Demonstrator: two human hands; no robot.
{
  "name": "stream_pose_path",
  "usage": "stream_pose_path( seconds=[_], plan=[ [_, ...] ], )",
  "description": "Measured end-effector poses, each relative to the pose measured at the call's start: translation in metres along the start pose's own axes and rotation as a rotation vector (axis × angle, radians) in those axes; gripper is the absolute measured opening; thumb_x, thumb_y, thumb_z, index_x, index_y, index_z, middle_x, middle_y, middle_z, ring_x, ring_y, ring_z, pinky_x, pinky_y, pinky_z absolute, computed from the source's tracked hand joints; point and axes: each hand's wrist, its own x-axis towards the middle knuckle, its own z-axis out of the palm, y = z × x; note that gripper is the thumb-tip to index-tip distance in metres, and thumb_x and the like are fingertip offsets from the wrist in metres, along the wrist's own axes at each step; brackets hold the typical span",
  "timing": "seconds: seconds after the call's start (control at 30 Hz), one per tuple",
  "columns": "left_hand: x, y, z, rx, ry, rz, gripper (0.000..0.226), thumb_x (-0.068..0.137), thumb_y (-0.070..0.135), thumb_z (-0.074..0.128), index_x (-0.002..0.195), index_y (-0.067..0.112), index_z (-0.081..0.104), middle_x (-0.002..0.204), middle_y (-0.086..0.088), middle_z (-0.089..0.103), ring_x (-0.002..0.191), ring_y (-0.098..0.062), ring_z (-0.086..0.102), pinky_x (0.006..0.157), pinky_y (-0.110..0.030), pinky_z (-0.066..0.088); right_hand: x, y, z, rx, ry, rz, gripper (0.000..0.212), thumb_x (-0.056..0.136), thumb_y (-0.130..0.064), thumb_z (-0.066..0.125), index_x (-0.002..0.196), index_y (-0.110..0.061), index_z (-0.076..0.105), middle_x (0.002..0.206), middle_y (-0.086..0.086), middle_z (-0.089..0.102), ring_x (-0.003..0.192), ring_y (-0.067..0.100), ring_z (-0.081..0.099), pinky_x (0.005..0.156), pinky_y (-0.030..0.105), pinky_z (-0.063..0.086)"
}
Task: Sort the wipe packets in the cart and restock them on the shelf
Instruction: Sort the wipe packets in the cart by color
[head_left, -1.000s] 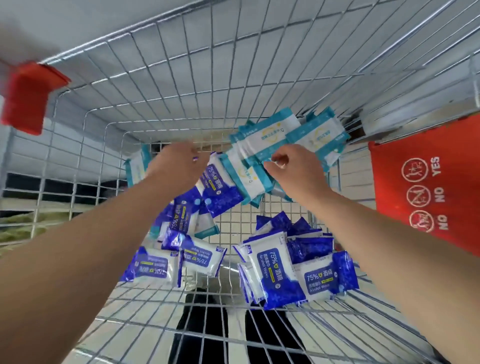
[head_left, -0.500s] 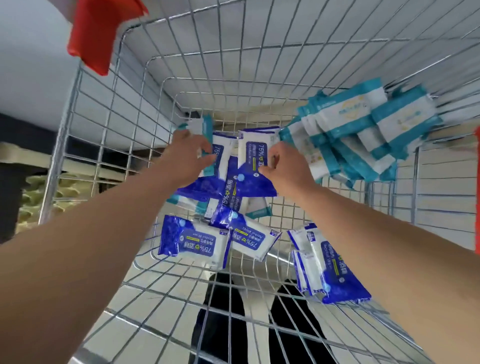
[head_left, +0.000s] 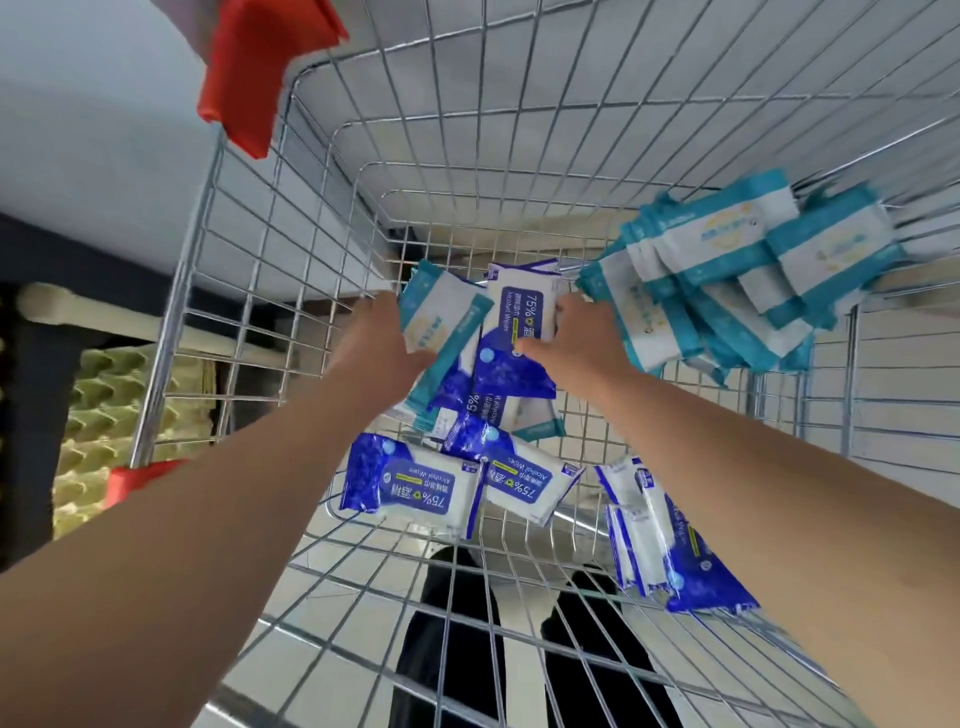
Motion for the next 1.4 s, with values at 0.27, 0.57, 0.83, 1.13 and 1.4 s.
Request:
stream_pose_path(
  seconds=[0.27,0.57,0.83,1.13,1.4],
  plan=[
    [0.009,0.015,-0.014,0.096,0.237,0.157,0.074,0.082,-0.011,0.054,0.142,0.023,0.024,0.145,-0.011,0.027,0.128,-0.032,0.04,0.102,-0.048,0.042,-0.001,-0.007,0.003,-0.014,0.073,-0.002,0.072,0.064,-0.046,0.082,0.117,-0.011,0.049,0.125,0.014,0.044,0.109,0.029,0.051,0.093,0.042,0.047],
    [-0.015,0.001,0.001,0.51,0.02,0.17,0.058,0.082,0.052,0.065,0.123,0.016,0.046,0.117,-0.008,0.051,0.099,-0.028,0.057,0.077,-0.039,0.049,-0.004,-0.006,-0.009,-0.003,-0.102,-0.043,0.022,0.076,-0.026,0.076,0.08,-0.013,0.06,0.093,0.005,0.066,0.088,0.022,0.063,0.068,0.03,0.047],
    [0.005,0.007,0.004,0.184,0.047,-0.007,0.082,0.072,0.042,0.079,0.134,0.012,0.035,0.126,-0.016,0.041,0.111,-0.035,0.052,0.092,-0.045,0.046,-0.023,0.001,-0.032,0.188,-0.287,0.033,0.022,0.077,-0.006,0.075,0.097,-0.011,0.066,0.1,0.012,0.069,0.09,0.025,0.067,0.083,0.043,0.057],
    [0.005,0.009,-0.015,0.051,0.113,0.009,0.072,0.072,0.012,0.082,0.126,0.012,0.035,0.119,-0.018,0.053,0.1,-0.035,0.059,0.076,-0.048,0.055,-0.028,-0.016,-0.006,0.135,-0.144,-0.033,0.018,0.078,-0.011,0.072,0.092,-0.009,0.061,0.088,0.003,0.06,0.079,0.017,0.057,0.06,0.025,0.043],
    [-0.015,0.009,-0.042,0.36,-0.166,0.133,0.029,0.085,0.013,0.065,0.112,0.006,0.059,0.109,-0.014,0.06,0.094,-0.028,0.056,0.074,-0.032,0.043,-0.031,-0.016,-0.046,0.285,0.024,-0.026,0.016,0.088,-0.005,0.055,0.095,-0.013,0.044,0.078,-0.005,0.049,0.068,0.009,0.048,0.051,0.021,0.035]
  ],
)
